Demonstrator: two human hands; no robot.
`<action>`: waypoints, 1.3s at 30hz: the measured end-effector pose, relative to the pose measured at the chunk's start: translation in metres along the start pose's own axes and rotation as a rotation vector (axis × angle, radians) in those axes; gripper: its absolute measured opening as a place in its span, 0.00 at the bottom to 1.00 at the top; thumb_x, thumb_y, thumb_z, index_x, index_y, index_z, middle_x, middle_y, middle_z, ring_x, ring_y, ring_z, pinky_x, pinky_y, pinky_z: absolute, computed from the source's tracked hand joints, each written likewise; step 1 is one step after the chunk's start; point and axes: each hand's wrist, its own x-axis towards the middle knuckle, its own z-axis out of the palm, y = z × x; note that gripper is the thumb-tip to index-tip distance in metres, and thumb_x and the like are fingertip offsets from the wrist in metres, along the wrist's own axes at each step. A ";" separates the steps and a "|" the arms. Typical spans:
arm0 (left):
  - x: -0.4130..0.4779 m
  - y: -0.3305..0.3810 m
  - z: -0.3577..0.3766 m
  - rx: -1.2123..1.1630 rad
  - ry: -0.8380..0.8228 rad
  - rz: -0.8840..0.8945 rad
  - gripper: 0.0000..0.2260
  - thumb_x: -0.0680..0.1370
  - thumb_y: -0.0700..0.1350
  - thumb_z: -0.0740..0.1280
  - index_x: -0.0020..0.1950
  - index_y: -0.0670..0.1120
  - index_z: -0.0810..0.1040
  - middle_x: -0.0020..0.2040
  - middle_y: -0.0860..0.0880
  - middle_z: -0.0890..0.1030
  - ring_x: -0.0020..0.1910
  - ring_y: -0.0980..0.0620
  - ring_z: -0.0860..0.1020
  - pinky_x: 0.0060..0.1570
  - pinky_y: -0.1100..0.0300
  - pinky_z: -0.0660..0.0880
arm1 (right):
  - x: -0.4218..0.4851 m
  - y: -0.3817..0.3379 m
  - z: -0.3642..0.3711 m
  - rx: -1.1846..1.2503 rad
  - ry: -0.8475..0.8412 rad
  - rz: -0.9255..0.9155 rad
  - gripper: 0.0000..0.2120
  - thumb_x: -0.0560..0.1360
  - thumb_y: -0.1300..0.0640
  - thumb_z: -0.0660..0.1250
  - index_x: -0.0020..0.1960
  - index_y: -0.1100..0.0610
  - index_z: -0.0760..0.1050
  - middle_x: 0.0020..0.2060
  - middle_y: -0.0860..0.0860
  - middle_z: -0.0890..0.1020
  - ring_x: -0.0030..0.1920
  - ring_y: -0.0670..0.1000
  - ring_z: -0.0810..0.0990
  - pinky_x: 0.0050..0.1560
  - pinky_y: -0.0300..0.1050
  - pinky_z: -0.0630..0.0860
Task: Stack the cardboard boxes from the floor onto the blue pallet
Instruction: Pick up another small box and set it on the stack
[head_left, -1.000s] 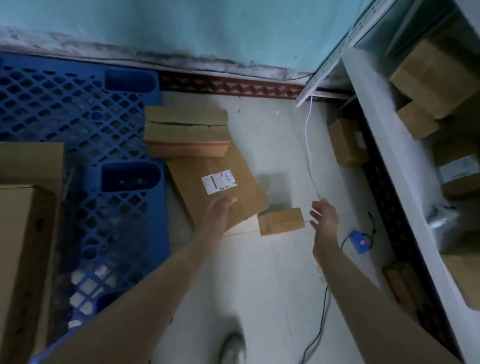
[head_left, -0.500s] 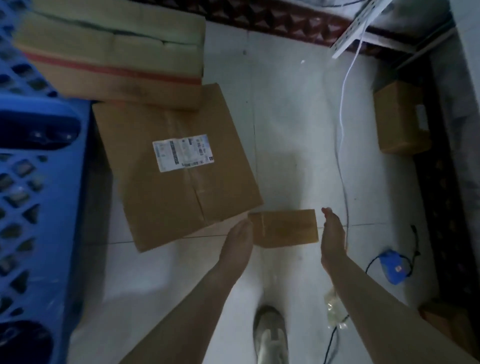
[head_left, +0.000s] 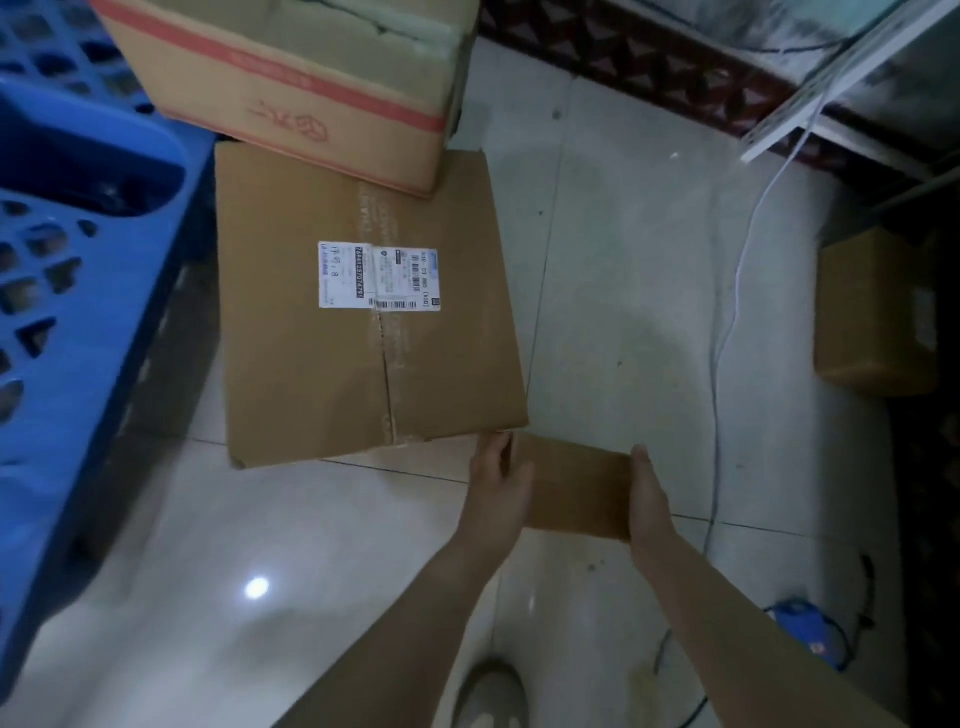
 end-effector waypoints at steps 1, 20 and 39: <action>-0.002 0.000 0.000 0.002 0.005 -0.009 0.10 0.79 0.45 0.60 0.56 0.57 0.74 0.60 0.48 0.74 0.53 0.54 0.77 0.48 0.66 0.77 | -0.003 0.001 -0.002 -0.014 0.038 -0.022 0.37 0.77 0.31 0.52 0.74 0.56 0.66 0.70 0.57 0.72 0.66 0.58 0.72 0.68 0.55 0.68; -0.193 0.222 -0.231 -0.042 0.214 0.161 0.08 0.76 0.43 0.67 0.55 0.47 0.73 0.52 0.50 0.75 0.53 0.50 0.77 0.53 0.55 0.76 | -0.315 -0.161 0.138 0.015 0.306 -0.335 0.23 0.77 0.33 0.50 0.49 0.50 0.73 0.44 0.50 0.75 0.42 0.53 0.73 0.48 0.51 0.68; -0.300 0.370 -0.538 -0.067 0.427 0.470 0.21 0.80 0.41 0.61 0.72 0.53 0.68 0.63 0.57 0.74 0.55 0.66 0.74 0.42 0.78 0.69 | -0.559 -0.248 0.402 0.349 -0.374 -0.427 0.20 0.81 0.43 0.57 0.69 0.52 0.67 0.59 0.49 0.76 0.57 0.49 0.76 0.52 0.46 0.73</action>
